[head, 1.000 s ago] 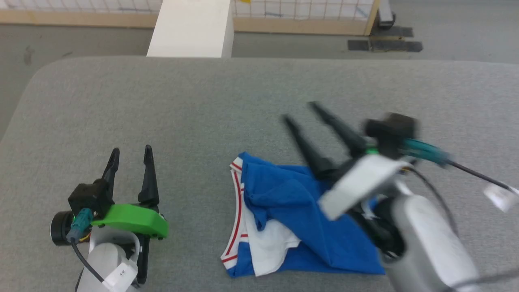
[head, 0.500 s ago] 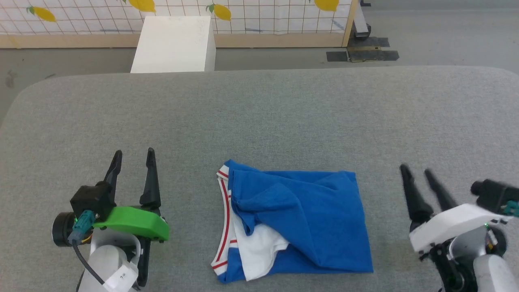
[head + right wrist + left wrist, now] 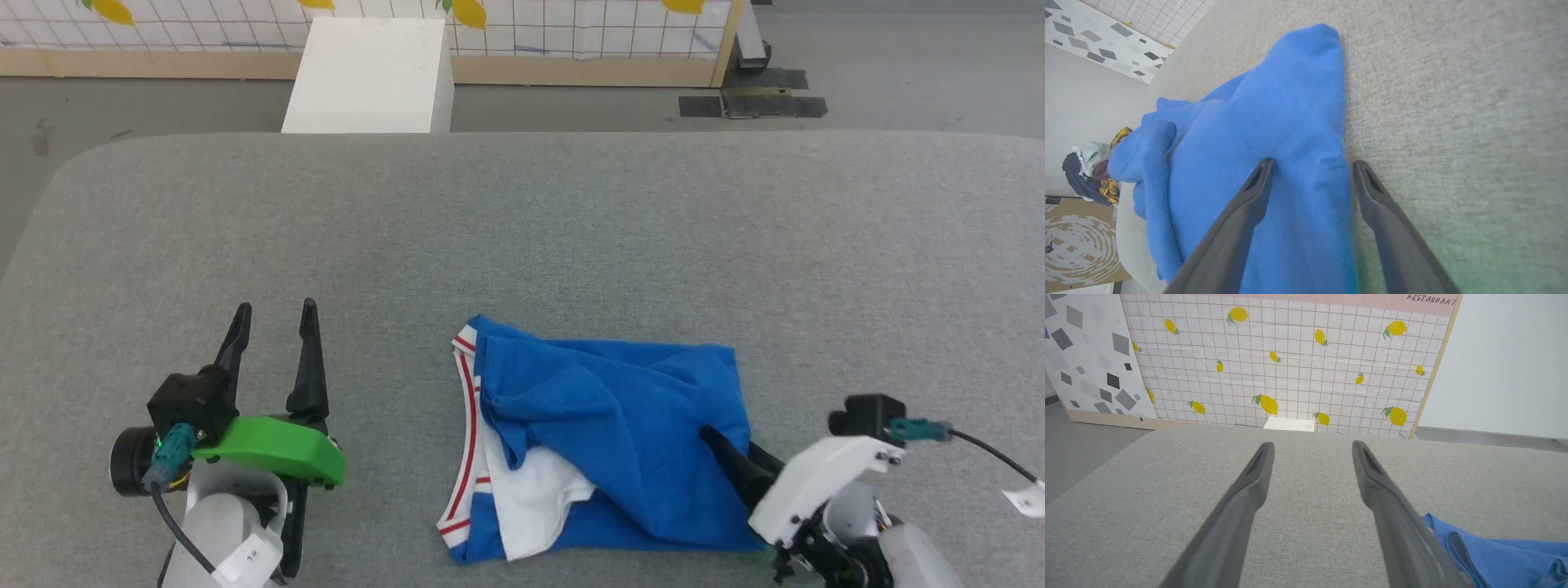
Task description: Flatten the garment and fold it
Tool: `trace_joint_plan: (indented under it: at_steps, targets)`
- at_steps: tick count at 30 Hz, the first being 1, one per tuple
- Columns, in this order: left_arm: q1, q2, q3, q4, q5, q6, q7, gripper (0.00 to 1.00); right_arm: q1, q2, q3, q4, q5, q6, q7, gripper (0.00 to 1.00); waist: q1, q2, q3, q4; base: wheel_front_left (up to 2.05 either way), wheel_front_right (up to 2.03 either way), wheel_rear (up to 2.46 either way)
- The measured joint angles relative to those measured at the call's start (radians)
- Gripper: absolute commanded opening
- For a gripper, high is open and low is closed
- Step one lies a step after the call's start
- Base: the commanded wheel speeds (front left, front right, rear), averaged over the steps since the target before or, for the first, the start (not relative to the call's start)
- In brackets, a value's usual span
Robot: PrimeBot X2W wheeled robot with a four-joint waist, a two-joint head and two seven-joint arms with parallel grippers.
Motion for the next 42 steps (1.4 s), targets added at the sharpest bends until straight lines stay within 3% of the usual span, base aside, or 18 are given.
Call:
trace_joint_plan:
  at_steps: [3, 4, 5, 6, 7, 11, 16, 20, 27, 31, 36, 42]
  targets:
    - [0.000, -0.002, 0.000, 0.001, 0.000, 0.000, 0.000, 1.00, -0.036, 0.000, 0.028, 0.043, 0.007, 0.000, 0.029, 1.00, 0.0000, 0.0000, 0.002, 0.006, 0.00, 0.00, 0.00]
    - [0.000, -0.003, 0.000, 0.001, 0.000, 0.000, 0.000, 1.00, -0.046, -0.001, 0.039, 0.055, 0.007, 0.000, 0.039, 0.76, 0.0000, 0.0000, 0.002, 0.008, 0.00, 0.00, 0.00]
    - [0.000, -0.004, 0.000, 0.001, 0.000, 0.000, 0.000, 1.00, -0.052, -0.003, 0.045, 0.060, 0.006, 0.000, 0.046, 0.44, 0.0000, 0.0000, 0.003, 0.009, 0.00, 0.00, 0.00]
    - [0.000, -0.006, 0.000, 0.001, 0.000, 0.000, 0.000, 1.00, -0.057, -0.003, 0.051, 0.064, -0.004, 0.000, 0.046, 0.27, 0.0000, 0.0000, 0.003, 0.010, 0.00, 0.00, 0.00]
    - [0.000, -0.007, 0.001, 0.001, 0.000, 0.000, 0.000, 1.00, -0.062, -0.002, 0.054, 0.067, -0.022, 0.000, 0.046, 0.02, 0.0000, 0.0000, 0.004, 0.009, 0.00, 0.00, 0.00]
    - [0.001, -0.009, 0.018, -0.003, 0.000, 0.002, 0.000, 1.00, -0.071, 0.000, 0.051, 0.043, -0.174, 0.000, 0.051, 0.00, 0.0000, 0.0000, 0.006, -0.006, 0.00, 0.00, 0.00]
    - [0.018, -0.008, 0.042, -0.027, 0.000, 0.005, 0.000, 1.00, -0.130, -0.002, 0.081, -0.121, -0.483, 0.000, 0.127, 0.00, 0.0000, 0.0000, 0.011, -0.048, 0.00, 0.00, 0.00]
    - [0.021, -0.006, 0.049, -0.053, 0.000, 0.009, -0.003, 1.00, -0.203, -0.086, 0.186, -0.244, -0.625, 0.001, 0.182, 0.00, 0.0000, 0.0000, 0.021, -0.097, 0.00, 0.00, 0.00]
    - [-0.006, 0.013, 0.048, -0.085, 0.002, 0.008, -0.003, 1.00, -0.340, -0.339, 0.304, -0.281, -0.666, 0.001, 0.193, 0.00, 0.0000, 0.0000, 0.054, -0.197, 0.00, 0.00, 0.00]
    - [-0.055, 0.021, 0.039, -0.111, 0.012, 0.007, -0.003, 1.00, -0.408, -0.426, 0.310, -0.225, -0.650, 0.001, 0.168, 0.00, 0.0000, 0.0000, 0.094, -0.249, 0.00, 0.00, 0.00]
    - [-0.098, 0.048, 0.030, -0.146, 0.026, 0.007, 0.003, 1.00, -0.478, -0.487, 0.248, -0.112, -0.662, 0.001, 0.121, 0.00, 0.0000, 0.0000, 0.167, -0.292, 0.00, 0.00, 0.00]
    - [-0.140, 0.076, 0.017, -0.195, 0.050, 0.007, 0.034, 1.00, -0.557, -0.499, 0.120, 0.030, -0.727, 0.001, 0.056, 0.00, 0.0000, 0.0000, 0.266, -0.327, 0.00, 0.00, 0.00]
